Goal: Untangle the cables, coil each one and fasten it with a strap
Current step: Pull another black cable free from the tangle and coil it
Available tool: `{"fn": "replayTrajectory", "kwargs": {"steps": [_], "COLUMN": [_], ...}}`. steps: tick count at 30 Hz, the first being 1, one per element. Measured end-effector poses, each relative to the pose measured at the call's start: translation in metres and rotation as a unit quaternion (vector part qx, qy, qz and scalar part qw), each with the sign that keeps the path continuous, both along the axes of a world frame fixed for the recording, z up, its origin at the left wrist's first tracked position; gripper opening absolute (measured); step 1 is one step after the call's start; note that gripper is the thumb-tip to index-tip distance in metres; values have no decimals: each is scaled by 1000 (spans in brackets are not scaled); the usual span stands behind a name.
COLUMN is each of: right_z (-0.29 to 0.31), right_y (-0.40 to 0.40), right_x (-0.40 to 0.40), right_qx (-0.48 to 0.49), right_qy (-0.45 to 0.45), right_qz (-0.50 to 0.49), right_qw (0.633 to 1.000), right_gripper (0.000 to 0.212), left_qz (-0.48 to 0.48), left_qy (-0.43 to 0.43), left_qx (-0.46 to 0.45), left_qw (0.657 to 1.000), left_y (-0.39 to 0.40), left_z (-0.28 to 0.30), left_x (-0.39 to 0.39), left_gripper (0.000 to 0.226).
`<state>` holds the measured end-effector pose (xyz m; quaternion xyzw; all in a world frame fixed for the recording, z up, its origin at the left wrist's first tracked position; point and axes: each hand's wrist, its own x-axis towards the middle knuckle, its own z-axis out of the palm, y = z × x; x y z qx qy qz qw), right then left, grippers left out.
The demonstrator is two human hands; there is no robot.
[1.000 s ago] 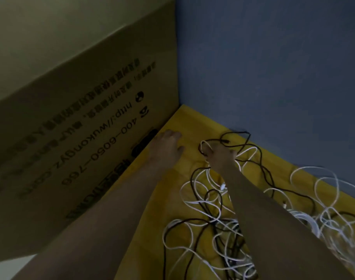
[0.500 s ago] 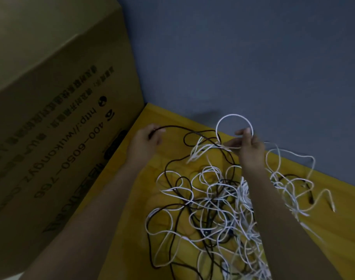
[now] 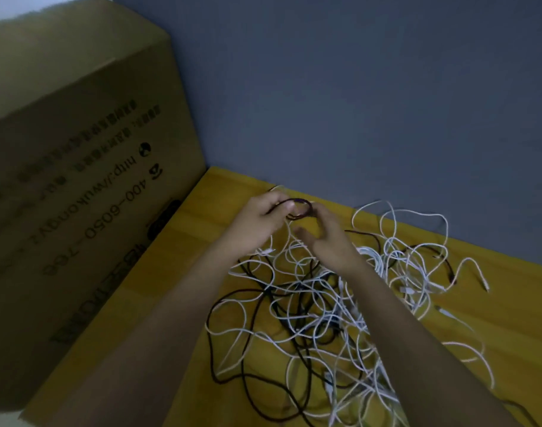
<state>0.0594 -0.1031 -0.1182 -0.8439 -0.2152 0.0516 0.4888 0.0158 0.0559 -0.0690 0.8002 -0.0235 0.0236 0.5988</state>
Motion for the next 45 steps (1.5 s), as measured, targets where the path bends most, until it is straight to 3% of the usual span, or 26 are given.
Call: {"fn": "replayTrajectory", "kwargs": {"steps": [1, 3, 5, 8, 11, 14, 16, 18, 20, 23, 25, 27, 29, 31, 33, 35, 37, 41, 45], "right_z": [-6, -25, -44, -55, -44, -14, 14, 53, 103, 179, 205, 205, 183, 147, 108, 68, 29, -23, -39], "right_y": [-2, -13, -31, -57, -75, -88, -95, -104, -111, -113, -111, -113, -121, -128, -127, -119, -109, -108, -128], "right_x": [0, 3, 0, -6, -23, -64, -100, -132, -161, -207, -232, -239, -233, -221, -213, -211, -217, -238, -247], "right_qx": [53, 64, 20, -64, -137, -24, 70, 99, 108, 182, 209, 182, 45, -188, -348, -428, -452, -388, -277], "right_qy": [52, 85, 57, 6, -49, -130, -132, -151, -235, -395, -479, -506, -474, -398, -357, -370, -398, -412, -351], "right_qz": [-15, -38, -35, -53, -108, -202, -241, -262, -281, -294, -288, -305, -354, -356, -303, -235, -160, -73, -72], "right_qw": [997, 994, 998, 997, 983, 970, 959, 948, 924, 851, 802, 786, 805, 825, 812, 790, 782, 821, 891], "right_gripper": [7, 18, 29, 19, 23, 27, 25, 24, 23, 23, 23, 24, 23, 25, 29, 28, 33, 31, 23], "left_qz": [1, 25, 42, 44, 46, 50, 39, 25, 12, -16, -38, -60, -102, -148, -164, -150, -138, -132, -128], "left_qy": [-3, -18, -43, -74, -106, -147, -151, -147, -156, -194, -218, -224, -212, -200, -193, -183, -165, -124, -155], "left_qx": [-36, -96, -129, -158, -195, -209, -200, -194, -188, -194, -200, -209, -232, -258, -263, -250, -233, -177, 12], "left_qw": [999, 995, 990, 984, 974, 965, 967, 970, 970, 961, 954, 950, 944, 934, 931, 939, 948, 968, 980], "left_y": [-4, -9, -12, -28, -44, -54, -61, -69, -77, -91, -98, -101, -99, -95, -94, -97, -103, -123, -134], "left_z": [-2, -6, -11, -20, -22, -15, -1, 21, 48, 90, 107, 112, 106, 93, 79, 64, 45, -6, -55], "left_x": [-1, -2, -1, -7, -29, -65, -93, -119, -140, -170, -186, -199, -207, -208, -203, -194, -182, -157, -133], "left_gripper": [18, 22, 24, 24, 25, 25, 26, 27, 28, 29, 29, 29, 27, 22, 18, 16, 15, 12, 11]}}
